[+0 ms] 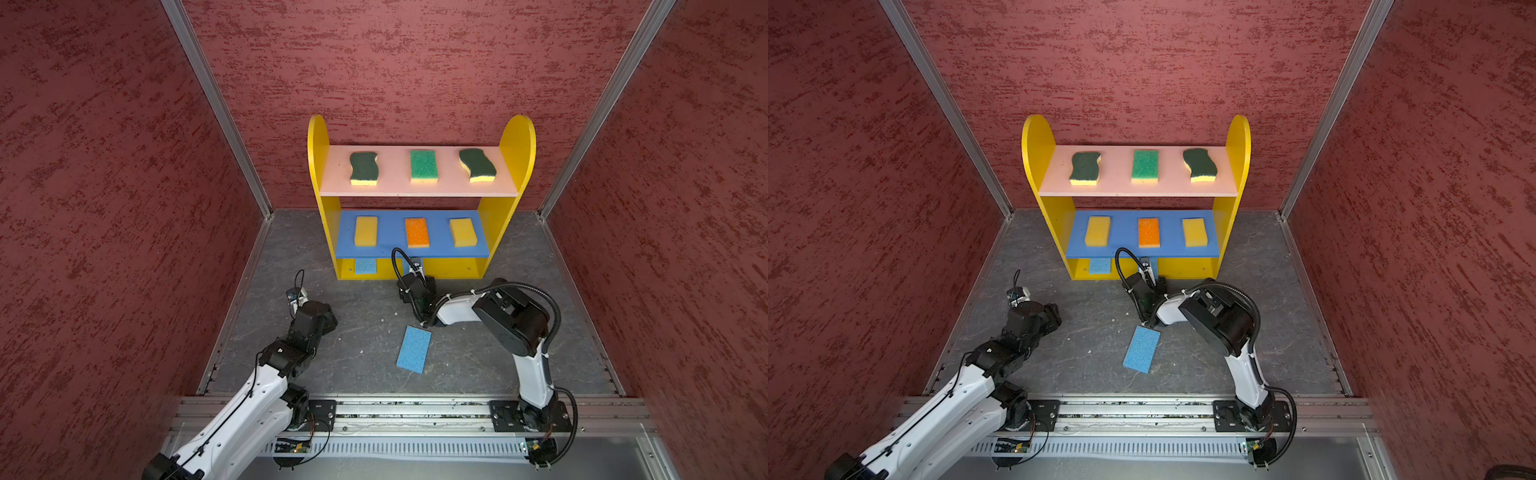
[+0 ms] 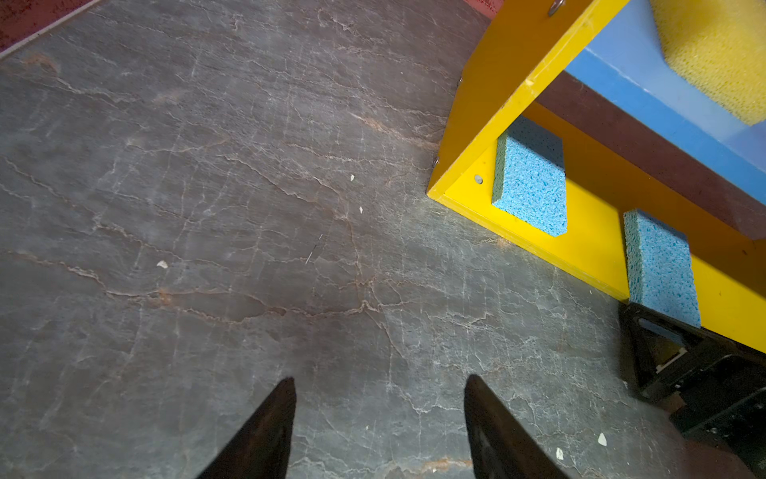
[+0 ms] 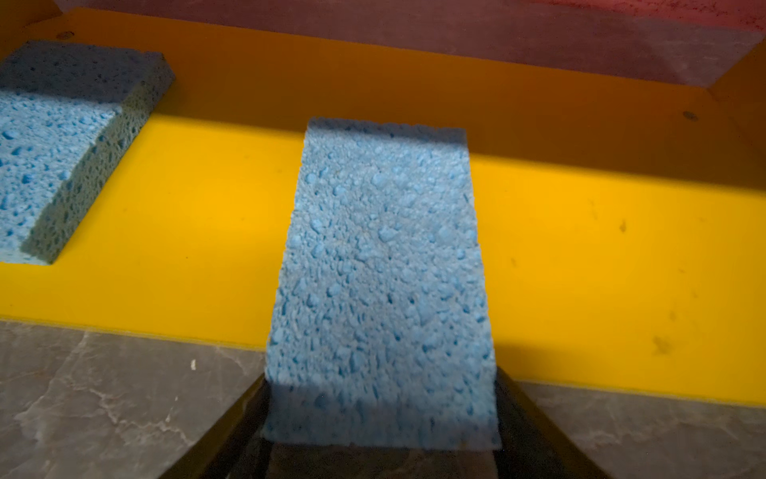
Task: Place and organize the cleaning sponges onto the shelf
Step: 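Carry the held blue sponge to the shelf base beside the placed one, then lower the blue sponge against the shelf base and open the right gripper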
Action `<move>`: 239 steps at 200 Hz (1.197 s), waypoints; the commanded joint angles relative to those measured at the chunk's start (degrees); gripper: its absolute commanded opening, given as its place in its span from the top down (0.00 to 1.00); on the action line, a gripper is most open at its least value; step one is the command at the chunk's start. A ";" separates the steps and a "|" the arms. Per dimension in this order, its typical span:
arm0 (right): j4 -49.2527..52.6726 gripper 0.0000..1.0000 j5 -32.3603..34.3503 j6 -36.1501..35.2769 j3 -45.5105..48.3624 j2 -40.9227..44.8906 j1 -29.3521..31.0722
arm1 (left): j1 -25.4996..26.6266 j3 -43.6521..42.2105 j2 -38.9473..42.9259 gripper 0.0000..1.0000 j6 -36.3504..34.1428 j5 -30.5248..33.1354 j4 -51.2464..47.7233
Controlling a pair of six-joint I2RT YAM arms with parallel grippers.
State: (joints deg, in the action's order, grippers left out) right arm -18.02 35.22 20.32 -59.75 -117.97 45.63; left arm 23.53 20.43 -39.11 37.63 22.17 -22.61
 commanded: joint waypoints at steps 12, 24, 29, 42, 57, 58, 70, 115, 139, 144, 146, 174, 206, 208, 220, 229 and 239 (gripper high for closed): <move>-8.85 0.23 2.57 -3.25 -2.86 4.22 -0.72 | 0.11 -0.65 -0.04 0.35 -0.63 0.49 1.32; -9.67 0.23 2.73 -3.59 -2.66 4.49 -0.71 | 0.11 -0.68 -0.17 0.35 -0.62 0.42 1.32; -9.97 0.23 2.77 -3.77 -2.66 4.51 -0.71 | 0.11 -0.67 -0.17 0.35 -0.62 0.33 1.35; -10.49 0.23 3.05 -4.31 -2.91 4.34 -0.71 | 0.15 -0.65 -0.26 0.35 -0.62 0.34 1.37; -10.87 0.23 3.29 -4.72 -3.40 4.14 -0.71 | 0.13 -0.67 -0.24 0.35 -0.63 0.33 1.37; -10.88 0.23 3.33 -4.78 -3.42 4.15 -0.71 | 0.12 -0.70 -0.25 0.35 -0.63 0.33 1.35; -11.35 0.23 3.58 -5.15 -3.47 4.21 -0.76 | 0.18 -0.72 -0.26 0.35 -0.62 0.33 1.39; -13.04 0.22 5.03 -7.47 -3.88 4.76 -0.71 | 0.14 -0.74 -0.31 0.35 -0.62 0.37 1.54; -13.63 0.20 5.42 -8.07 -4.03 5.20 -0.72 | 0.20 -0.70 -0.38 0.35 -0.62 0.33 1.50; -13.69 0.19 5.53 -8.25 -4.06 5.21 -0.71 | 0.16 -0.71 -0.35 0.35 -0.65 0.26 1.48; -13.70 0.19 5.55 -8.27 -4.17 5.21 -0.71 | 0.15 -0.69 -0.31 0.35 -0.63 0.24 1.49; -13.23 0.18 5.54 -8.48 -4.59 5.21 -0.77 | 0.18 -0.65 -0.29 0.35 -0.62 0.24 1.35; -12.39 0.16 4.27 -6.31 -4.43 6.17 -0.89 | 0.20 -0.65 -0.43 0.34 -0.62 0.16 1.25; -12.41 0.15 4.20 -6.22 -4.42 6.22 -0.89 | 0.20 -0.65 -0.43 0.34 -0.62 0.15 1.25; -12.41 0.14 3.82 -6.00 -4.37 6.60 -0.89 | 0.20 -0.65 -0.47 0.34 -0.57 0.15 1.26; -12.39 0.12 3.56 -5.99 -4.13 7.08 -0.89 | 0.20 -0.65 -0.48 0.34 -0.53 0.24 1.25; -12.37 0.10 3.15 -5.90 -3.86 7.82 -0.89 | 0.18 -0.57 -0.57 0.35 -0.53 0.37 1.31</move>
State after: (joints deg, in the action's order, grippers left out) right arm -18.26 36.53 14.46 -59.72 -117.19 46.09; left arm 23.53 20.40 -39.44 37.63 22.15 -22.17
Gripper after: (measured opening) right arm 0.887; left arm 0.655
